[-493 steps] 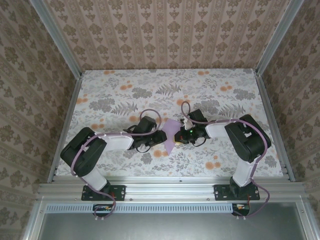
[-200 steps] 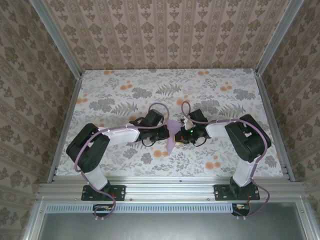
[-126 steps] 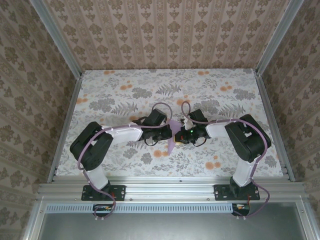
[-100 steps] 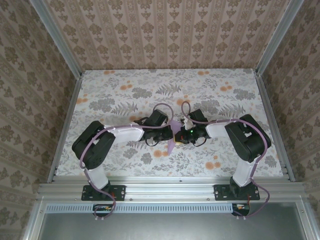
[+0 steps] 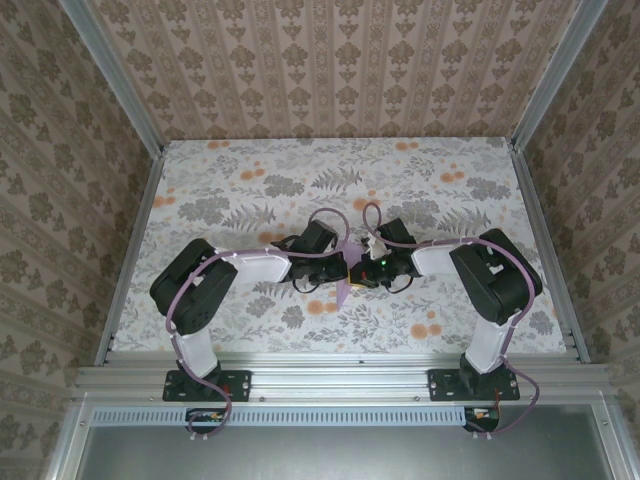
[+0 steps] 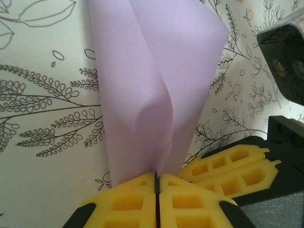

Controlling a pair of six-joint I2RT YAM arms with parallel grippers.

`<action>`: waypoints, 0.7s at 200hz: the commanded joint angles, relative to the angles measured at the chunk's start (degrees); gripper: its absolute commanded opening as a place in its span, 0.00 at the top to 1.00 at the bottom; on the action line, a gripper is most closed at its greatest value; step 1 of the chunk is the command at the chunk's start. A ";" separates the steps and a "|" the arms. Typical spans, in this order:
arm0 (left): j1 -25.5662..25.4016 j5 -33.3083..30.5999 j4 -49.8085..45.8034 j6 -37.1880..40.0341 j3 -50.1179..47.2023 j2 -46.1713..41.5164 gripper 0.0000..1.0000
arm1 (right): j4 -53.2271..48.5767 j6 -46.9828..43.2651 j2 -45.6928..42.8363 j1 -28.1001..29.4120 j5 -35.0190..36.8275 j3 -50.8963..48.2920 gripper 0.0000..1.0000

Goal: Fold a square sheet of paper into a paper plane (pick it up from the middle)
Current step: Fold the wing for the fifth time at the center of the table.

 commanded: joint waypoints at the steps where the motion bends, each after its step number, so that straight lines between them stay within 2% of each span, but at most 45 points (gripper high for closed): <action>1: -0.52 0.27 1.37 -0.14 0.27 2.27 0.91 | -1.57 -0.70 -0.77 -0.36 1.69 -1.06 0.94; 69: -0.52 0.58 1.05 0.56 0.89 3.32 0.92 | -2.48 -0.19 -3.46 -0.36 2.59 -1.86 0.85; 140: -0.44 0.84 0.94 0.73 1.15 3.67 0.92 | -4.22 -0.46 -4.52 -0.38 3.65 -2.31 0.84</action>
